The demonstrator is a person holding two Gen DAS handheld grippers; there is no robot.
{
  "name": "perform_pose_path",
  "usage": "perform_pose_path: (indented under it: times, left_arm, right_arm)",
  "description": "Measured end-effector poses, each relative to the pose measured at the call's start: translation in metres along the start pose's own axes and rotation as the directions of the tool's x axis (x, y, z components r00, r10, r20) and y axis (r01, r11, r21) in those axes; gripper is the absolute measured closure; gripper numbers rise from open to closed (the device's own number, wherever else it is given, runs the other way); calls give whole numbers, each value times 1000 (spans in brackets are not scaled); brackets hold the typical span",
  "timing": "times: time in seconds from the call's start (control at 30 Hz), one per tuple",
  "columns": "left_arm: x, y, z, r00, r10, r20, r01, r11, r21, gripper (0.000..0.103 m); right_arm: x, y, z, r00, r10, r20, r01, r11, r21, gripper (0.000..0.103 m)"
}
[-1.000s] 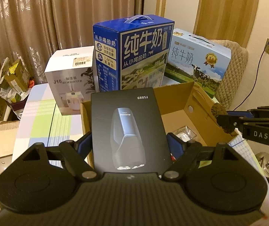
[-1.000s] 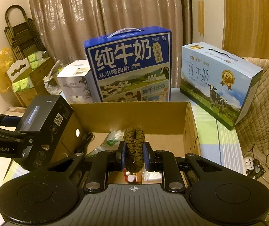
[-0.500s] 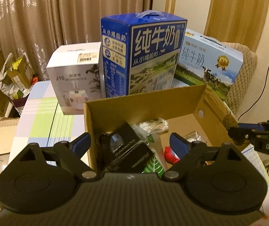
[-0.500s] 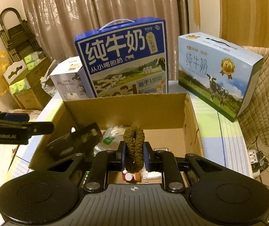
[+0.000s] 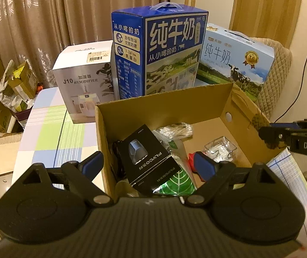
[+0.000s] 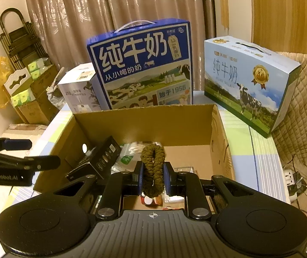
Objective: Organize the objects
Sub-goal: 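Lower the shaver box and hair tie into the box and open both tools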
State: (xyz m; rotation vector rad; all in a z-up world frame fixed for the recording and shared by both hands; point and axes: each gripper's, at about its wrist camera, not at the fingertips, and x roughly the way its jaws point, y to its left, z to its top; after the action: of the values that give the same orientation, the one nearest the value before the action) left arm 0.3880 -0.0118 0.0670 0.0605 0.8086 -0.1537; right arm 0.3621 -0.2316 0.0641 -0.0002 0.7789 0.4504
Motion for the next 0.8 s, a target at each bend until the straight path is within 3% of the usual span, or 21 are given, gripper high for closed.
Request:
perform_pose_path:
  times: [0.8]
  left_arm:
    - [4,4,1,1000,-1,-1,1,1000,-13,15]
  right_arm:
    - [7,4,20,999,12,35,-12,1000,-12,84]
